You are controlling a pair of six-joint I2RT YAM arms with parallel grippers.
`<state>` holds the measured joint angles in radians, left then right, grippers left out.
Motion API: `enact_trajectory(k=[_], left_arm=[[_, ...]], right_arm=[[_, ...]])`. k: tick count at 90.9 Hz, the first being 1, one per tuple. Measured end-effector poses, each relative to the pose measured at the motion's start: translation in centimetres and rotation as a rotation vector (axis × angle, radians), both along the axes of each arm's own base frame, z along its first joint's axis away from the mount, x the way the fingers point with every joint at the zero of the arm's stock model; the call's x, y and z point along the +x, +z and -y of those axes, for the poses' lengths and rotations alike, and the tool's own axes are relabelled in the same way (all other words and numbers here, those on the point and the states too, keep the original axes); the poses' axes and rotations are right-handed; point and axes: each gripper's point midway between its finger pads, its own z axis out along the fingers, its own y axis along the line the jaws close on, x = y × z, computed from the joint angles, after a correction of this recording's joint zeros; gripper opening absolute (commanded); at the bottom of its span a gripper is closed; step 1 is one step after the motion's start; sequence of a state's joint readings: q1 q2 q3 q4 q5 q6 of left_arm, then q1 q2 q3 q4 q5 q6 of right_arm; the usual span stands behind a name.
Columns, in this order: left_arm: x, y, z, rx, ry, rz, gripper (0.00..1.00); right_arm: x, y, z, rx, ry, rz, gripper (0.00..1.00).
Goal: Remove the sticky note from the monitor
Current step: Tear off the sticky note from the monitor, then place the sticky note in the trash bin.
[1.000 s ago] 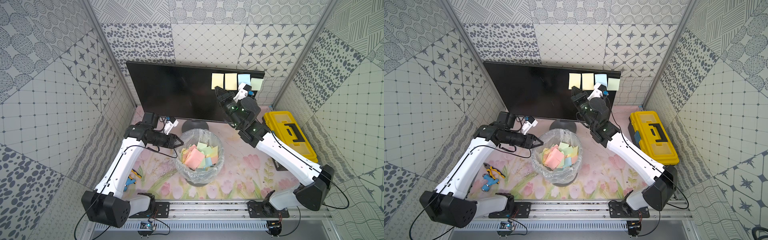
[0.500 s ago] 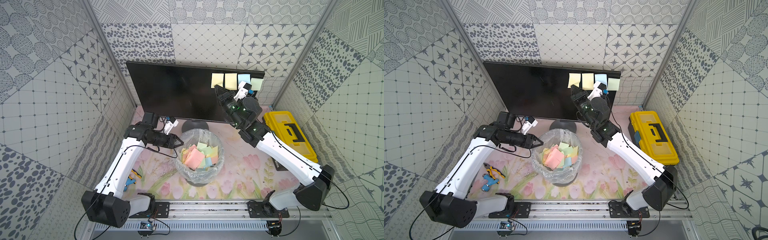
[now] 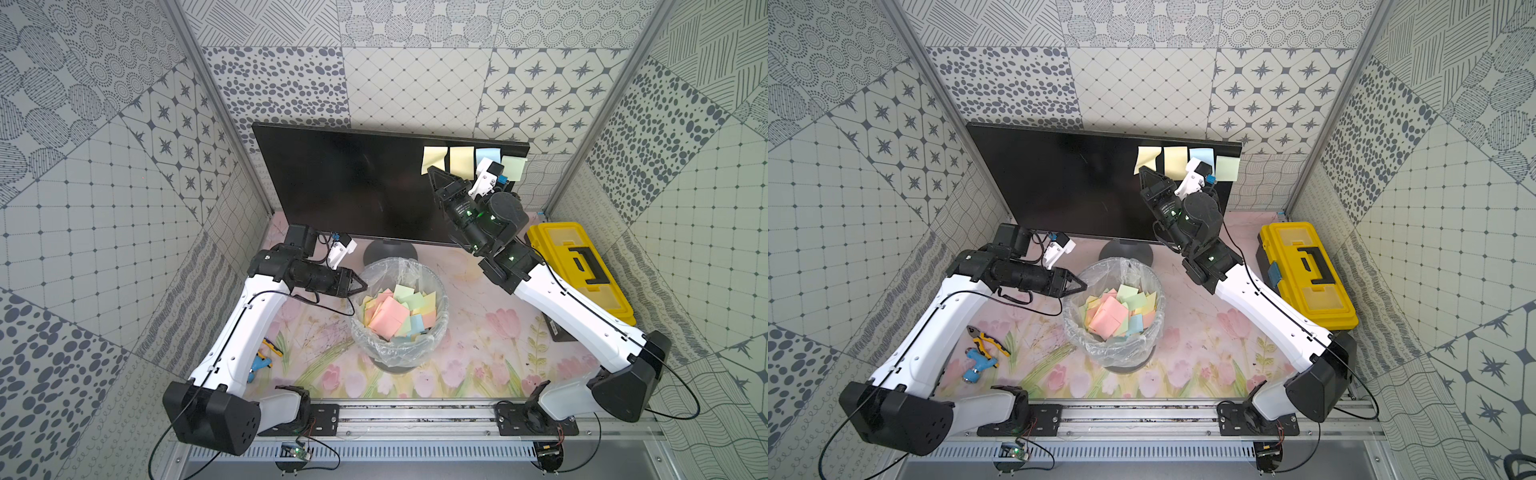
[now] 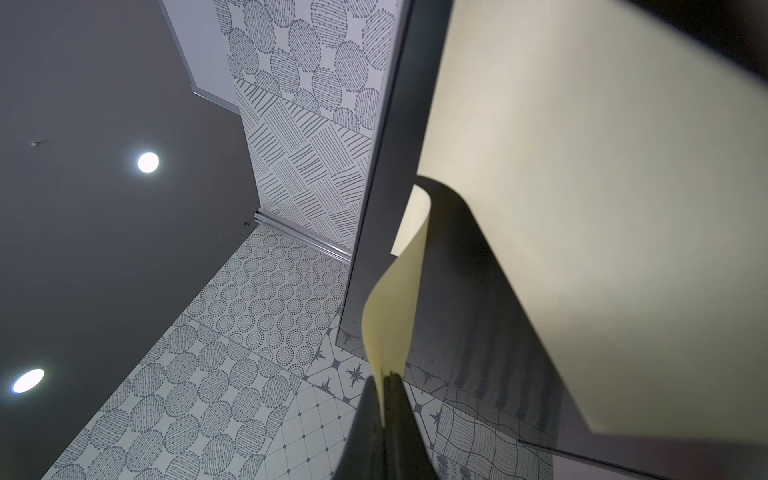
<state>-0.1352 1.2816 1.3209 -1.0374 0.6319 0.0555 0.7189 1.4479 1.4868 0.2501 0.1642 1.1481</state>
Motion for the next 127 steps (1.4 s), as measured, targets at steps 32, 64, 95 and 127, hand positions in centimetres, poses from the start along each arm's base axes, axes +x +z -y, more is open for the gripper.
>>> enact_trajectory(k=[32, 64, 95, 127], left_arm=[[0.0, 0.0, 0.0, 0.0, 0.0, -0.002, 0.42], [0.0, -0.1, 0.0, -0.001, 0.0, -0.004, 0.42], [0.2, 0.0, 0.0, 0.001, 0.0, -0.002, 0.42], [0.5, 0.1, 0.0, 0.002, 0.001, -0.004, 0.42]], right_arm=[[-0.8, 0.8, 0.1, -0.001, 0.01, 0.021, 0.0], [-1.7, 1.0, -0.5, -0.017, 0.05, 0.033, 0.0], [-6.6, 0.6, -2.6, -0.122, 0.21, 0.052, 0.0], [-12.2, -6.7, -2.2, -0.366, 0.335, -0.021, 0.0]])
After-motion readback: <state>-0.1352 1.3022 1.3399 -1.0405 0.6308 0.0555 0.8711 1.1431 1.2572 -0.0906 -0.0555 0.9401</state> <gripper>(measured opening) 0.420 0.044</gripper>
